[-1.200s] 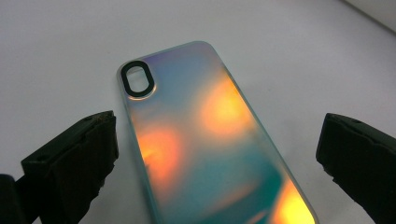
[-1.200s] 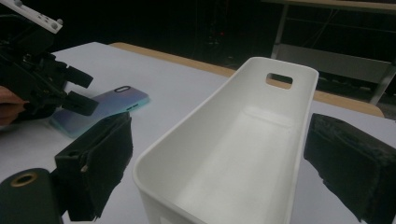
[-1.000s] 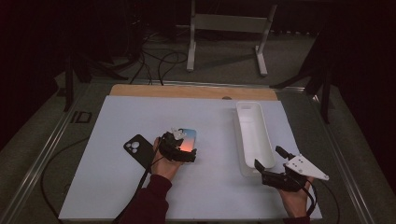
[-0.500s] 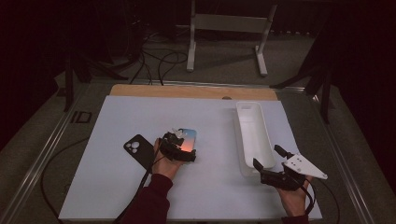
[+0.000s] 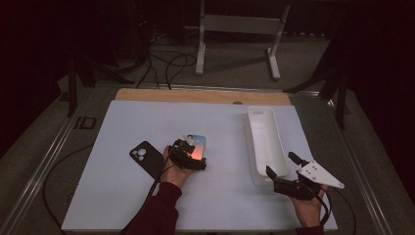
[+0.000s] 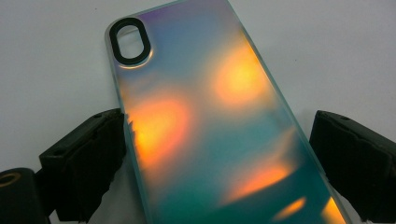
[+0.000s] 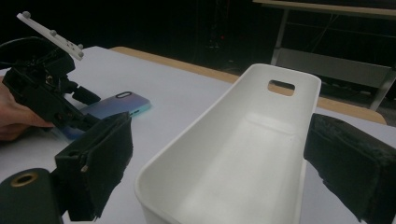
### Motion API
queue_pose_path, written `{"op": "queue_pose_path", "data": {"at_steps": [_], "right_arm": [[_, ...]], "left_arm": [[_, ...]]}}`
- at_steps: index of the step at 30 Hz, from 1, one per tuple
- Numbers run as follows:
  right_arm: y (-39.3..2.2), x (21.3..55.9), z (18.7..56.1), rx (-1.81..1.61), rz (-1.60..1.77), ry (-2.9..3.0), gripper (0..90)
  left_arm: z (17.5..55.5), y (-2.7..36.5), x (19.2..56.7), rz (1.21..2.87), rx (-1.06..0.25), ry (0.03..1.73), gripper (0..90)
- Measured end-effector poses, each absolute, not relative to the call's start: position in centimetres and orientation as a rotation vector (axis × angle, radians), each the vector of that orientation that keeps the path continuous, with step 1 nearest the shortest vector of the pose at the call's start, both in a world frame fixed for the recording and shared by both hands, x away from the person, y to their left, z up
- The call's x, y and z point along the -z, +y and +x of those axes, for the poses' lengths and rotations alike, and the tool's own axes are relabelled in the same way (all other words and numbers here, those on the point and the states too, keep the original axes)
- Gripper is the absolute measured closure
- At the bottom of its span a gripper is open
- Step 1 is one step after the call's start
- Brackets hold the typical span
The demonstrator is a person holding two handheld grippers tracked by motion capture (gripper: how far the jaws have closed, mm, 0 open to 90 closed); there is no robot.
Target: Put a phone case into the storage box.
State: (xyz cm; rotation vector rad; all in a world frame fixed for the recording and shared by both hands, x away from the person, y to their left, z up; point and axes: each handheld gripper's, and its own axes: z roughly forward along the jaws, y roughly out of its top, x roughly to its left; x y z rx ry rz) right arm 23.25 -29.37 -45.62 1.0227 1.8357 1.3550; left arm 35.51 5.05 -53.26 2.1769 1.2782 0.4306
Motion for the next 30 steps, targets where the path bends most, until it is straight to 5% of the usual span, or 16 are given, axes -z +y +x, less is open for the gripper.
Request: {"op": "queue_pose_path", "data": {"at_steps": [14,30], "right_arm": [[-29.4,45.5,23.2,-1.347,1.018,1.834,7.9],[-29.4,45.2,23.4,-1.349,1.017,1.837,7.9]], "left_arm": [[35.1,4.9,52.6,2.225,-0.428,1.253,15.8],[34.2,4.9,51.4,2.238,-0.466,1.162,17.1]]}}
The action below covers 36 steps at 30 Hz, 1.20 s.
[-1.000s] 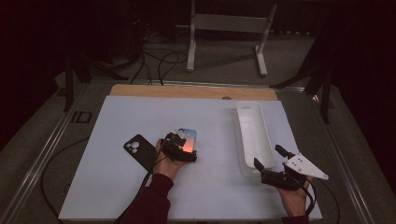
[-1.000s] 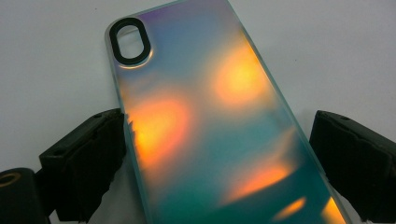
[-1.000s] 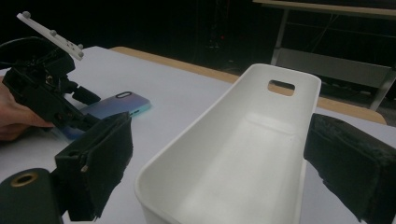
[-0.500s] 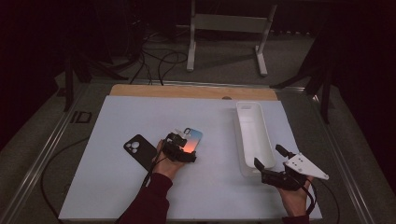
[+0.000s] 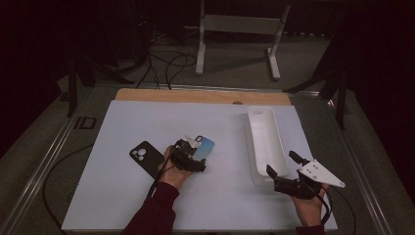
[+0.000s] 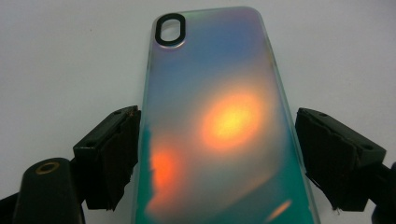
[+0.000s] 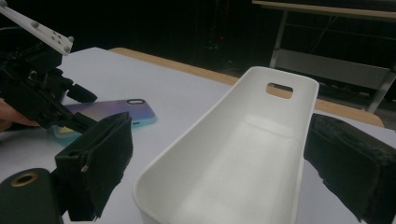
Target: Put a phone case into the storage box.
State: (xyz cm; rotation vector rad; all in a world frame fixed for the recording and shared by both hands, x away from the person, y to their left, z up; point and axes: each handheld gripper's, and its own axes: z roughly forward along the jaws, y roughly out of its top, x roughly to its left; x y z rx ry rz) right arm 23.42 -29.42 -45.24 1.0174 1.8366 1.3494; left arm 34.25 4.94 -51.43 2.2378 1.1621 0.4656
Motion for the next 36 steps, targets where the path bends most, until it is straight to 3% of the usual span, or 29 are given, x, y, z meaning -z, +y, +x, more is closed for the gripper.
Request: {"op": "queue_pose_path", "data": {"at_steps": [36], "right_arm": [[-28.8,44.5,24.6,-1.367,1.072,1.909,7.9]], "left_arm": [[31.7,4.9,45.8,2.132,-0.487,0.928,17.3]]}}
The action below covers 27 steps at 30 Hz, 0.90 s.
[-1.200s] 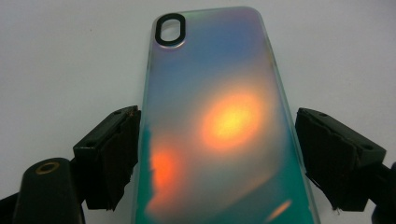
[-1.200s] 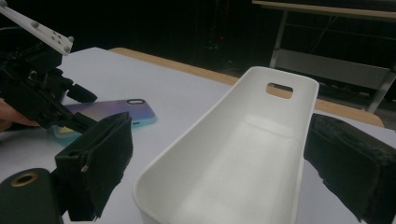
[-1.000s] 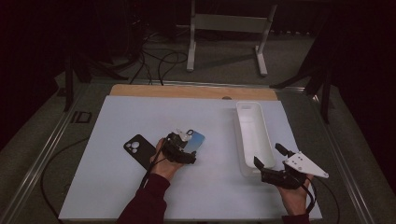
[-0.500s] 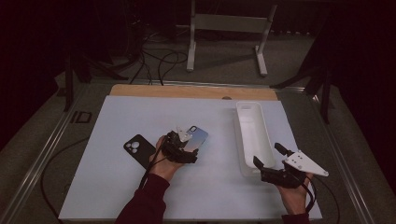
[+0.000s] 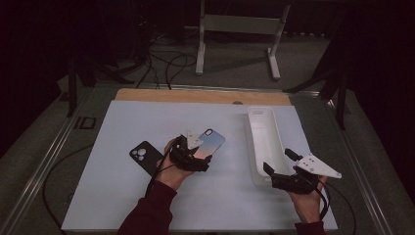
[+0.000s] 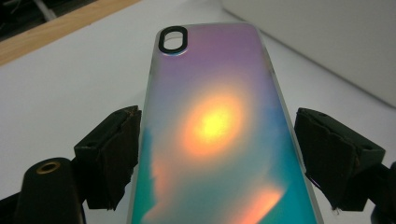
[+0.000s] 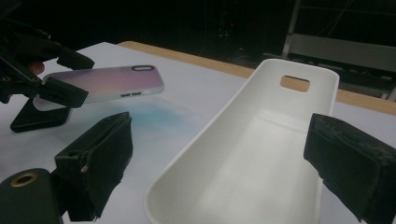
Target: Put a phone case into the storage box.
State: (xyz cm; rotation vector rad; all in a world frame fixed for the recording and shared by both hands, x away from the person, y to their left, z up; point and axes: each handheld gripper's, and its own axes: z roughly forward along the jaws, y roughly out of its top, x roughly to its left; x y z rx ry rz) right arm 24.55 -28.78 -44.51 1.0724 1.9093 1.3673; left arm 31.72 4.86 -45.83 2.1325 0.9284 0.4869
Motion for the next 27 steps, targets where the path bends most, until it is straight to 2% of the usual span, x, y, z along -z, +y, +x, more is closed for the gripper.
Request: {"op": "queue_pose_path", "data": {"at_steps": [27], "right_arm": [[-25.6,43.5,27.1,-1.47,1.084,2.077,8.1]], "left_arm": [[30.6,5.4,42.7,2.092,-0.437,0.724,17.3]]}}
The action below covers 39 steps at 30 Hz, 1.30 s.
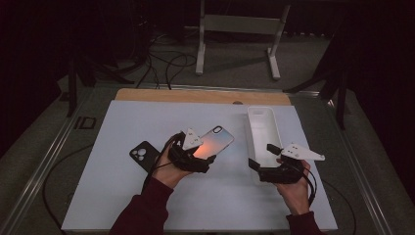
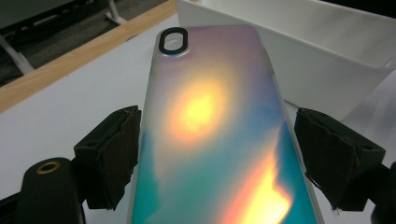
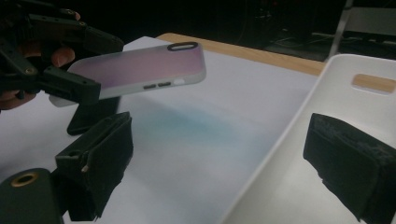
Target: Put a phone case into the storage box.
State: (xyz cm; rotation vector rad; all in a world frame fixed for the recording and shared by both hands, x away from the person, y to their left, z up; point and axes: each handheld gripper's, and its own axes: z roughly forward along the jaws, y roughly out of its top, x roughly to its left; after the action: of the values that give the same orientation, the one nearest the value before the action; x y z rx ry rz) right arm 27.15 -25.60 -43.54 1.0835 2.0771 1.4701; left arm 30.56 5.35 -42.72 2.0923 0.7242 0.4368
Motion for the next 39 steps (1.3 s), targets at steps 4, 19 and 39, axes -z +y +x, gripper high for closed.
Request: {"op": "queue_pose_path", "data": {"at_steps": [4,19,39], "right_arm": [[-25.0,43.4,27.7,-1.5,1.097,2.094,8.1],[-22.8,42.7,29.0,-1.625,1.11,2.148,8.2],[-21.3,42.8,29.8,-1.759,1.185,2.238,27.2]], "left_arm": [[30.3,5.3,42.3,2.089,-0.441,0.696,17.3],[29.2,4.9,41.7,2.051,-0.438,0.625,17.3],[28.2,3.8,41.6,2.011,-0.416,0.532,17.2]]}}
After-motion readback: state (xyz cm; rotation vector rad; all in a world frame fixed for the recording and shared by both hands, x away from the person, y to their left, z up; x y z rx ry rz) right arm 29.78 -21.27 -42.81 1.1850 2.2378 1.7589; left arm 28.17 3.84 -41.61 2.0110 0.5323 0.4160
